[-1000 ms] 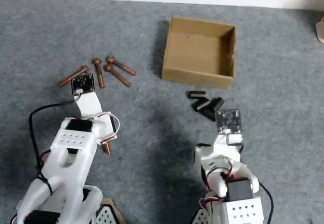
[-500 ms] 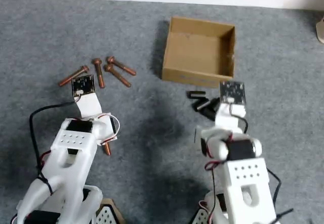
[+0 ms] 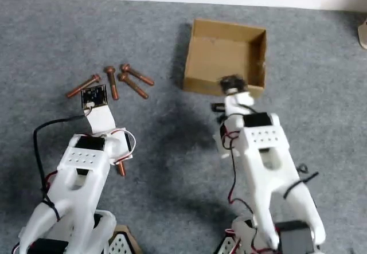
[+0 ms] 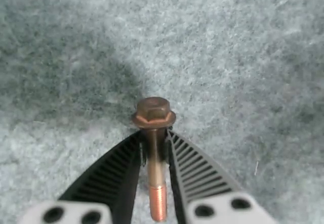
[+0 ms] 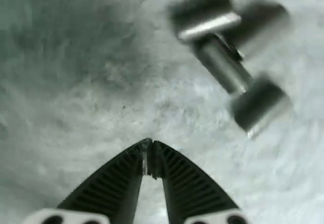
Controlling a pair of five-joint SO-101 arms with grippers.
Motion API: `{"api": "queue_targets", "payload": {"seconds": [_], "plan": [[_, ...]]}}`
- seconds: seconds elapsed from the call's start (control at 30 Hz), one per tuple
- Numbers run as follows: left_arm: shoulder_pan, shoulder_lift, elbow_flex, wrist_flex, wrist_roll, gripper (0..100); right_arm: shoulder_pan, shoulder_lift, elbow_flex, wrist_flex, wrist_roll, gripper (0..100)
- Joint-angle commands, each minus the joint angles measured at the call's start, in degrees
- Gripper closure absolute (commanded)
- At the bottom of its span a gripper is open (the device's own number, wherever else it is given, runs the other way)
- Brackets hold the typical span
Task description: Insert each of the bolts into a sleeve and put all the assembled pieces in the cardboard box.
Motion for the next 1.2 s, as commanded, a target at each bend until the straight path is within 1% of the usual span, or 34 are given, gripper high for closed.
{"api": "queue_targets", "payload": {"seconds": [0.0,0.1,0.2,0.3,0.4,0.47,0.73,0.87,1.17], "plan": [[0.84,-1.89,-0.31,-0.79,-0.35,99,0.40,3.47,-3.30,-0.92,12.13,99.1],[0.84,-1.89,-0.31,-0.79,-0.35,99,0.66,4.18,-7.52,-1.01,13.54,99.1],[0.84,-1.89,-0.31,-0.79,-0.35,99,0.66,4.18,-10.59,-0.92,19.34,99.1],[0.84,-1.89,-0.31,-0.79,-0.35,99,1.10,4.53,-12.18,-0.92,20.13,98.4],[0.84,-1.89,-0.31,-0.79,-0.35,99,2.42,4.62,-12.09,-1.01,20.31,90.3],[0.84,-1.89,-0.31,-0.79,-0.35,99,2.95,4.70,-12.00,-1.01,21.80,85.7],[0.84,-1.89,-0.31,-0.79,-0.35,99,3.74,4.79,-11.74,-1.36,26.02,85.4],[0.84,-1.89,-0.31,-0.79,-0.35,99,3.74,5.23,-11.38,-6.29,26.73,85.4],[0.84,-1.89,-0.31,-0.79,-0.35,99,3.74,19.82,-13.49,-7.87,26.73,85.4]]}}
